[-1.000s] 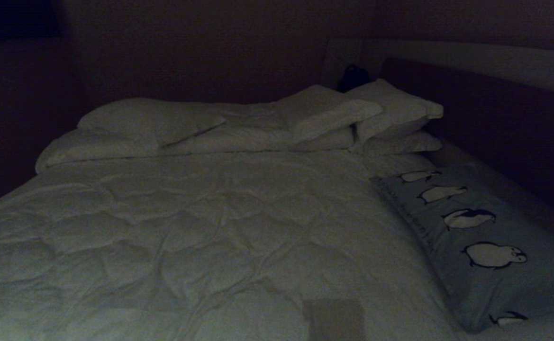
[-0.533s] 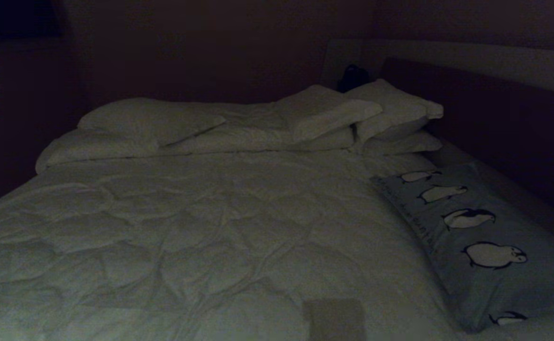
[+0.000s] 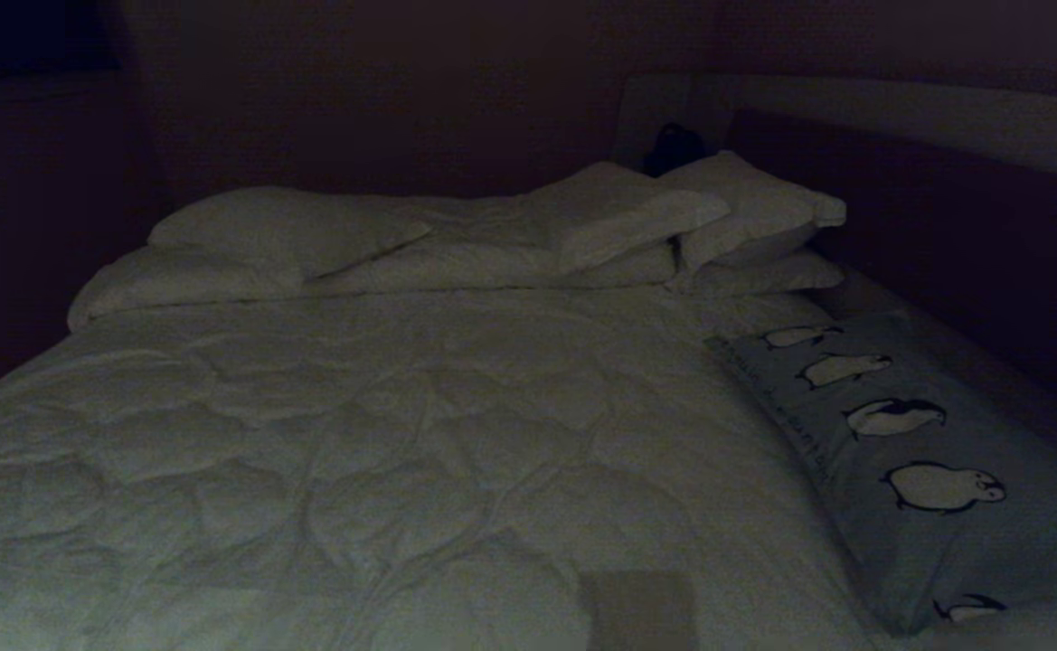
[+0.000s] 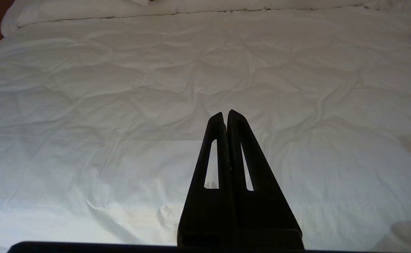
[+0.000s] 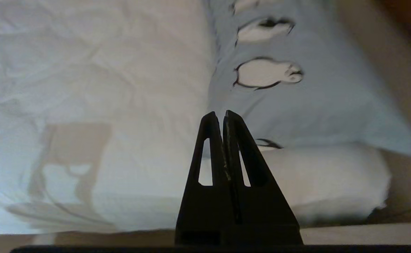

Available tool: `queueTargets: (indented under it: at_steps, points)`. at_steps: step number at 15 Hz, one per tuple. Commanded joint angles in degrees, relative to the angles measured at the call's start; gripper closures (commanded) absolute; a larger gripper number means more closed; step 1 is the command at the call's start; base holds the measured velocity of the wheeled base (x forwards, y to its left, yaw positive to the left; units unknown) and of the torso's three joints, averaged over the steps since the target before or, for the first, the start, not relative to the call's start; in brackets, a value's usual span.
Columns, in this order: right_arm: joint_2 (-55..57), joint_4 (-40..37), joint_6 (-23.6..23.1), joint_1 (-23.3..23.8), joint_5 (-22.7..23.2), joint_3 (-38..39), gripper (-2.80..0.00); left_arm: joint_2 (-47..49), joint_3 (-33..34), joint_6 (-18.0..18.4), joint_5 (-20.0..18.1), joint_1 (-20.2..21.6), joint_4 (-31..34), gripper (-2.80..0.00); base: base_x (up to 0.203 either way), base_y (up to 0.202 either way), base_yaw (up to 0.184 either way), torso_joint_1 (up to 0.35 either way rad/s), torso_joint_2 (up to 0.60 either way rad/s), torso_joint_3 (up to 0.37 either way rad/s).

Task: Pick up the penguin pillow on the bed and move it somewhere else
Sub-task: Pick up the pillow

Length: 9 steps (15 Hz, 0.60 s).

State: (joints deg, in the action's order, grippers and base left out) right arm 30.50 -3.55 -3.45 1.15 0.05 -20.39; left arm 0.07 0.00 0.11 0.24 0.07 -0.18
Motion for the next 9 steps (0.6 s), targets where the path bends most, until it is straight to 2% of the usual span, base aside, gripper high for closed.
queueTargets:
  at_steps: [1,9]
  points:
    - [13.7,7.9,4.2,0.0,0.0,-1.9,0.00,0.0,0.0,0.0,0.0,0.0,-0.1,0.00,0.000,0.000,0.000,0.000,0.00,0.000]
    - [46.5,14.0,14.2,3.2,-2.0,-20.5,0.00,0.0,0.0,0.0,0.0,0.0,0.0,0.00,0.000,0.000,0.000,0.000,0.00,0.000]
